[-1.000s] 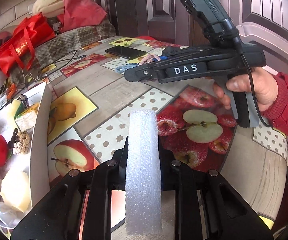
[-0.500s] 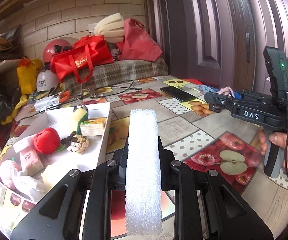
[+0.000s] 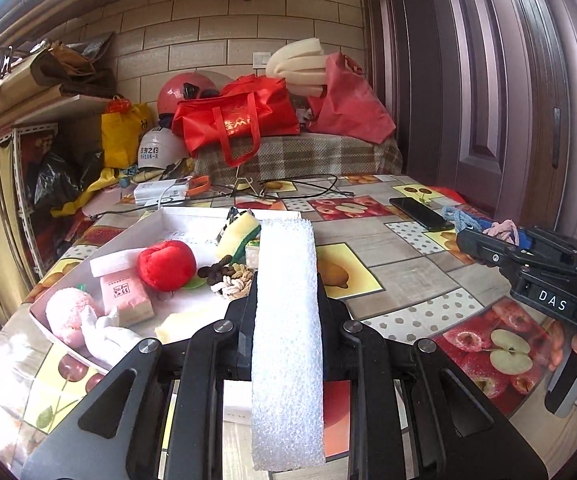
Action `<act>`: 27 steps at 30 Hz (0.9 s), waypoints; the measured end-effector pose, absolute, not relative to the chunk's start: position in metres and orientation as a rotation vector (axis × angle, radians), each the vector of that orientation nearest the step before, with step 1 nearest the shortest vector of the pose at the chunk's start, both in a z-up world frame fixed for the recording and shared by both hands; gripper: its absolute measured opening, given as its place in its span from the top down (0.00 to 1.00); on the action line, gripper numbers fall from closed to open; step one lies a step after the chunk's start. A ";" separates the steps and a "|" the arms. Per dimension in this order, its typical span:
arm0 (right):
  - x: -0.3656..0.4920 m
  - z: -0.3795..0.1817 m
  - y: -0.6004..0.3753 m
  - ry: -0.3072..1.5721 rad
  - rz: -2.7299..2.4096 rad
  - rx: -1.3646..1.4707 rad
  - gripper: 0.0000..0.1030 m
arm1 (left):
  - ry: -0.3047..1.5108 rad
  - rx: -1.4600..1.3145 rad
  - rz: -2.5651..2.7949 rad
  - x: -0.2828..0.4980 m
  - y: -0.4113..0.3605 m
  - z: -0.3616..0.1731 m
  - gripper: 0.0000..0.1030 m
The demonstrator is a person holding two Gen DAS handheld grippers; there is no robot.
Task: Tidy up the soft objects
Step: 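Carry the foam sheet and rope toy into the white box and open both tools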
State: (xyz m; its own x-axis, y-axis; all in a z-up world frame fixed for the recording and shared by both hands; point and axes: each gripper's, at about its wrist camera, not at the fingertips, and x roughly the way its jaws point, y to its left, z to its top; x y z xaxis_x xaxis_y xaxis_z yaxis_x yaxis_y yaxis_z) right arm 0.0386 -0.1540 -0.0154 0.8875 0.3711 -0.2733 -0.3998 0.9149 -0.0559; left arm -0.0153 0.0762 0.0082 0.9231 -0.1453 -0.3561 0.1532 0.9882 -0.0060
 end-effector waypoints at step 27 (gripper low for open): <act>0.094 -0.017 -0.023 0.297 0.551 -0.153 0.64 | 0.351 -0.006 0.105 0.047 0.190 0.003 0.81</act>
